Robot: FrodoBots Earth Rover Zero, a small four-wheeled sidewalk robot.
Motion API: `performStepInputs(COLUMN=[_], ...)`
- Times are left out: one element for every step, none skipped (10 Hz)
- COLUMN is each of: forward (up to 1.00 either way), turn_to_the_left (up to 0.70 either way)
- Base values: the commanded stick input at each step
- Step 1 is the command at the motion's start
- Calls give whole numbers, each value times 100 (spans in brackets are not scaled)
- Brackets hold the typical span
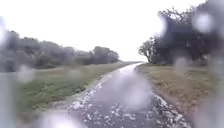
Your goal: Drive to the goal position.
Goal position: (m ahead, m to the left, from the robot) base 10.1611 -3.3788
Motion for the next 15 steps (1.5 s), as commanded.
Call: performStepInputs(forward=[85,85,85,85,85,85,85,85,85,85,85,85,85,85,85], turn_to_the_left=[0,0,-3,-33,-33,-11,0,0,0,0,0,0,-2,-11,-22])
